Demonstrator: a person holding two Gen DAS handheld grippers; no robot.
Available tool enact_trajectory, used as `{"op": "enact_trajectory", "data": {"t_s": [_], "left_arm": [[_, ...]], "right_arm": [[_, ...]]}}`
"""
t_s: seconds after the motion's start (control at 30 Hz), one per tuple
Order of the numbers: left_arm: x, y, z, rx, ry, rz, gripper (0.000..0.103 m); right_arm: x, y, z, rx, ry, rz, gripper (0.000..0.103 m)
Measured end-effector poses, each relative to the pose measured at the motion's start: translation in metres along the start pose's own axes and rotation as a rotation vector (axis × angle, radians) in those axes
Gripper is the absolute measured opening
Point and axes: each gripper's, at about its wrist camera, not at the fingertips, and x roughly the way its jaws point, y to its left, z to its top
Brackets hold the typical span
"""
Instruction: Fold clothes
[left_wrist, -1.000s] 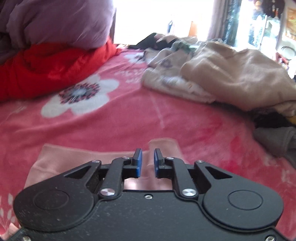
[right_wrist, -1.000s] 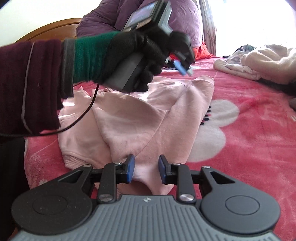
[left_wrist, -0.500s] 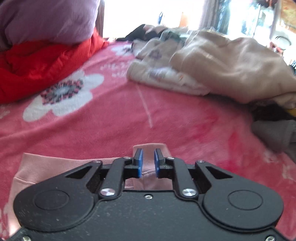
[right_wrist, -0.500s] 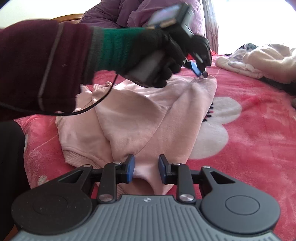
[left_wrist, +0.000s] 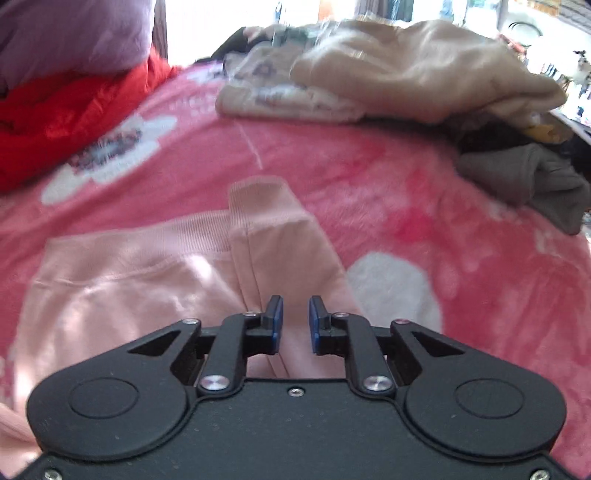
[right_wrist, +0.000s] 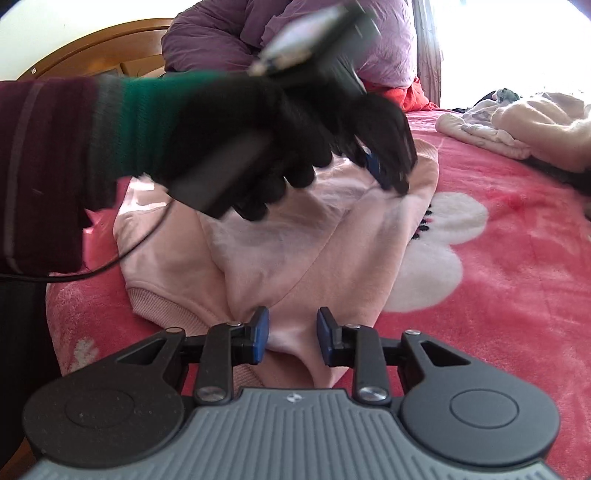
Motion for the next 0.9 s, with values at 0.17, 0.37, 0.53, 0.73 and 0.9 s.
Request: {"op": "enact_trajectory", "data": {"t_s": [0.17, 0.37, 0.53, 0.73, 0.9], "left_arm": [[-0.035, -0.019, -0.027, 0.026, 0.028, -0.098, 0.013], [-0.021, -0.031, -0.047, 0.032, 0.075, -0.043, 0.014], [-0.028, -0.046, -0.048, 0.053, 0.074, -0.064, 0.015], [-0.041, -0.044, -0.049, 0.014, 0.047, -0.074, 0.016], [-0.022, -0.058, -0.06, 0.113, 0.123, -0.047, 0.017]], "right_arm": [[-0.005, 0.007, -0.001, -0.046, -0.025, -0.022, 0.03], [-0.006, 0.01, -0.004, -0.06, -0.021, -0.025, 0.031], [-0.01, 0.015, -0.006, -0.083, -0.039, -0.02, 0.037], [-0.01, 0.022, -0.008, -0.106, -0.034, 0.007, 0.043], [-0.012, 0.014, -0.006, -0.047, -0.037, 0.048, 0.042]]}}
